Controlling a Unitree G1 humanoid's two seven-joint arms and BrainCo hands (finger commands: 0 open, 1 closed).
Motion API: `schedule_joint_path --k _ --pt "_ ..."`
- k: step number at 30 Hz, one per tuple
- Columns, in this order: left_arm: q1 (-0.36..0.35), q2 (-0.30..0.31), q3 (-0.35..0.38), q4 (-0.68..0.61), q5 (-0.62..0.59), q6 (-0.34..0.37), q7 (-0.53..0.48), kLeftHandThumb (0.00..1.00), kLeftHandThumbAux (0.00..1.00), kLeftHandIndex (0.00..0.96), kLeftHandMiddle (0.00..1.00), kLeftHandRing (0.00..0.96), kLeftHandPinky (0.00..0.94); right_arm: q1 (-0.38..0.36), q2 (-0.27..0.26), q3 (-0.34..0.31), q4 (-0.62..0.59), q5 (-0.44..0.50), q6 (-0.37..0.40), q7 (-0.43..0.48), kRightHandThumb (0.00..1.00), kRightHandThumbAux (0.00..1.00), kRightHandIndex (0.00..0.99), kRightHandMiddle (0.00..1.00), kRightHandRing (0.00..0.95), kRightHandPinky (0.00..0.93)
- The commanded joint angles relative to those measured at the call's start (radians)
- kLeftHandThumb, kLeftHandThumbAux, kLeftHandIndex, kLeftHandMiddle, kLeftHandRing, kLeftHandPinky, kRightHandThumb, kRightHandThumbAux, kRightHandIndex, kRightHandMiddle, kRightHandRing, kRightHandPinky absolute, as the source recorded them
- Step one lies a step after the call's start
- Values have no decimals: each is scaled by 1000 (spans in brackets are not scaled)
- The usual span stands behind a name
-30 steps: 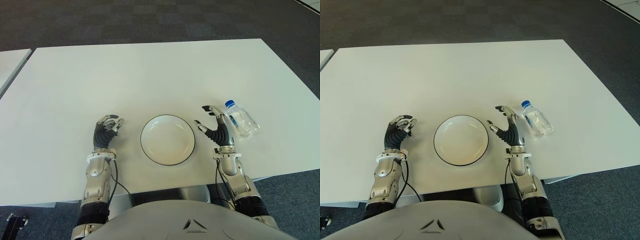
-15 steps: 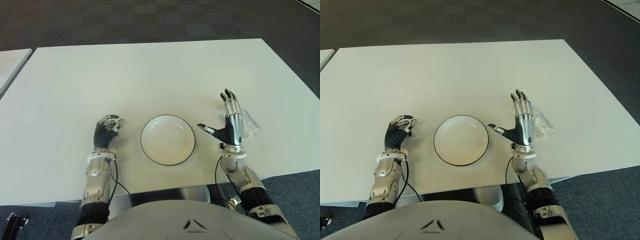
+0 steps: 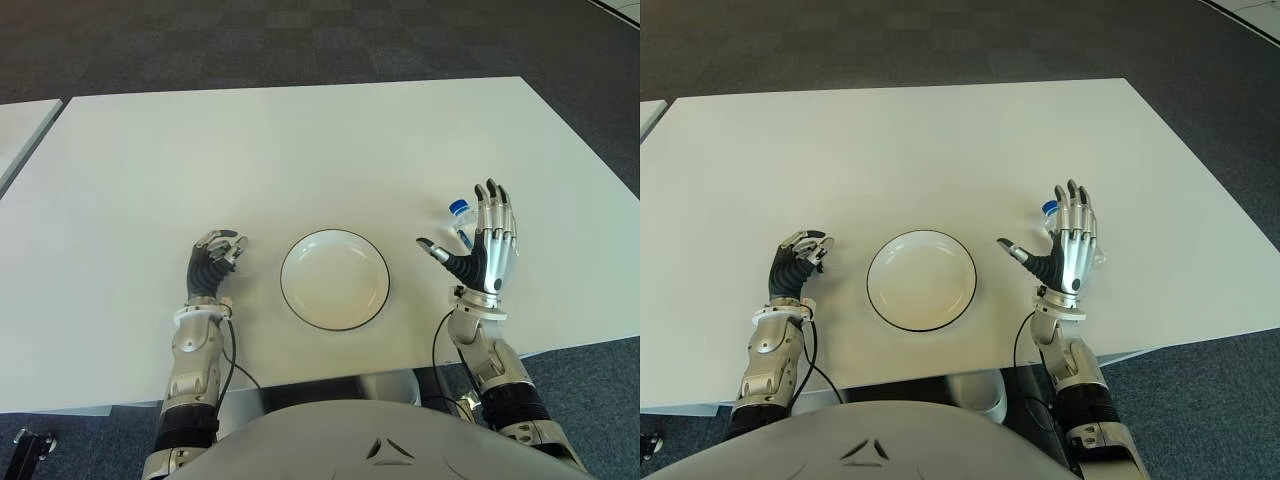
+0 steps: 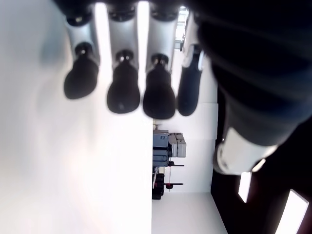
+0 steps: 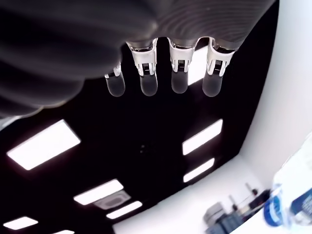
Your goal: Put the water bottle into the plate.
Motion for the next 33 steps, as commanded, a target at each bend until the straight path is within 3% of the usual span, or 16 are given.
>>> schedule_joint_path --k 1,6,11,16,21,25,27,31,33 --pt "11 -11 -5 -5 12 22 18 699 723 434 770 762 751 69 56 -46 -227 -44 178 26 606 174 0 0 0 0" --pt "15 -15 -5 -17 8 39 12 700 722 434 768 761 754 66 92 -63 -226 -68 304 7 591 105 0 0 0 0" --pt "16 -19 0 -19 -1 47 7 700 722 434 769 759 746 92 134 -83 -268 -46 463 133 568 82 0 0 0 0" --pt "17 -20 1 -20 -4 45 4 700 722 434 770 759 744 91 155 -83 -286 -42 563 213 544 84 0 0 0 0" --pt "20 -18 -1 -23 4 41 7 701 722 434 772 761 749 42 144 -83 -217 -44 648 266 534 90 0 0 0 0" --pt "24 -20 0 -29 2 45 8 701 722 434 774 763 751 -31 116 -78 -114 -38 704 313 532 93 0 0 0 0" --pt "25 -22 1 -32 -2 44 8 701 722 434 774 762 748 -81 90 -84 -3 -12 699 315 535 93 0 0 0 0" --pt "29 -27 4 -37 -6 45 9 701 722 435 773 760 746 -108 55 -56 83 -14 712 332 540 94 0 0 0 0" --pt "29 -27 5 -39 -7 47 10 701 722 435 774 761 747 -168 8 -66 265 29 644 296 542 101 0 0 0 0"
